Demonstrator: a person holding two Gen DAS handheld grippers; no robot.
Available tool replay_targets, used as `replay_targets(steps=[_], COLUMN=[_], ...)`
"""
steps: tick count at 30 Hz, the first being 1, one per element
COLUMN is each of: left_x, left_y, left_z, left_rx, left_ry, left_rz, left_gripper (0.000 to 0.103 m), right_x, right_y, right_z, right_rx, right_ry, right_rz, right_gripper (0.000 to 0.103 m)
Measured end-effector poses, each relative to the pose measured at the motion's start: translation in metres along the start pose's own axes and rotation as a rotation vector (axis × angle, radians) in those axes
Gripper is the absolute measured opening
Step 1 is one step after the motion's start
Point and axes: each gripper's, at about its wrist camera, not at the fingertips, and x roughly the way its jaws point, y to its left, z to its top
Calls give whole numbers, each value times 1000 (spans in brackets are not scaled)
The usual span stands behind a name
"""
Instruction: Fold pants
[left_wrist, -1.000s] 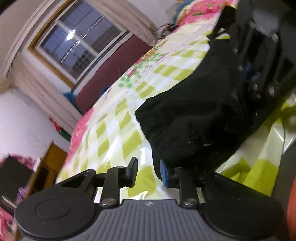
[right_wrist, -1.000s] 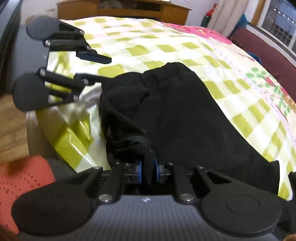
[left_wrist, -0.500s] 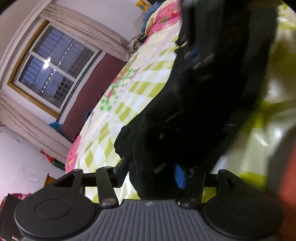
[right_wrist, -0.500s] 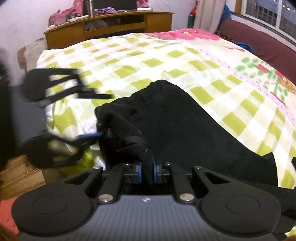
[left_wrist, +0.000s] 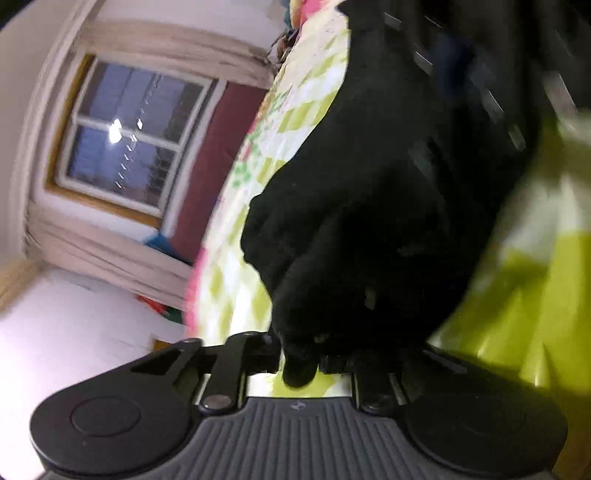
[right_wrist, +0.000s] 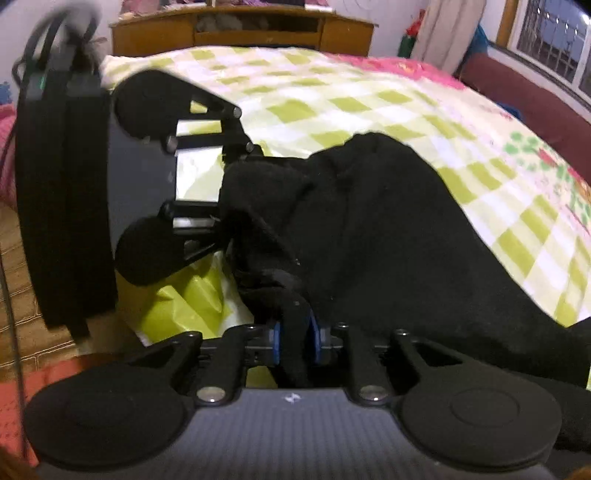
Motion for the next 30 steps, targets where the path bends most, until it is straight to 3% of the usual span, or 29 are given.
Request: replay_targets(steps=[3, 7, 14, 17, 19, 22, 24, 25, 26, 29, 30], left_x=[-10, -15, -30, -39, -46, -41, -36, -32, -26, -7, 2], left_y=[10, 27, 46, 55, 58, 53, 44, 38, 31, 14, 12], left_z=[-5, -12, -4, 24, 48, 98, 131, 146, 160, 191, 199], left_rx=[-31, -137, -245, -285, -325, -363, -374, -370, -364, -362, -361], left_ry=[29, 104, 175, 110, 35, -84, -153, -178, -194, -195, -186], left_rz=[3, -44, -31, -26, -84, -200, -273, -301, -328, -418, -438], left_gripper=[61, 65, 65, 65, 65, 65, 66, 66, 66, 66, 66], right_x=[-27, -66, -117, -132, -139, -143, -135, -129, -121, -101, -104], right_y=[-21, -62, -169, -217, -244, -278, -298, -311, -322, -345, -349], right_z=[-5, -19, -86, -121, -138, -145, -145, -147, -149, -159, -163], right_rx=[70, 256, 623, 811, 882, 879, 898, 923, 944, 1062, 1103], right_ry=[-20, -76, -106, -111, -130, -165, -183, -189, -185, -150, -178], right_rz=[19, -11, -307, -383, -405, -506, -500, -472, -451, -383, -341], right_gripper=[41, 42, 43, 44, 43, 47, 67, 69, 66, 4, 4])
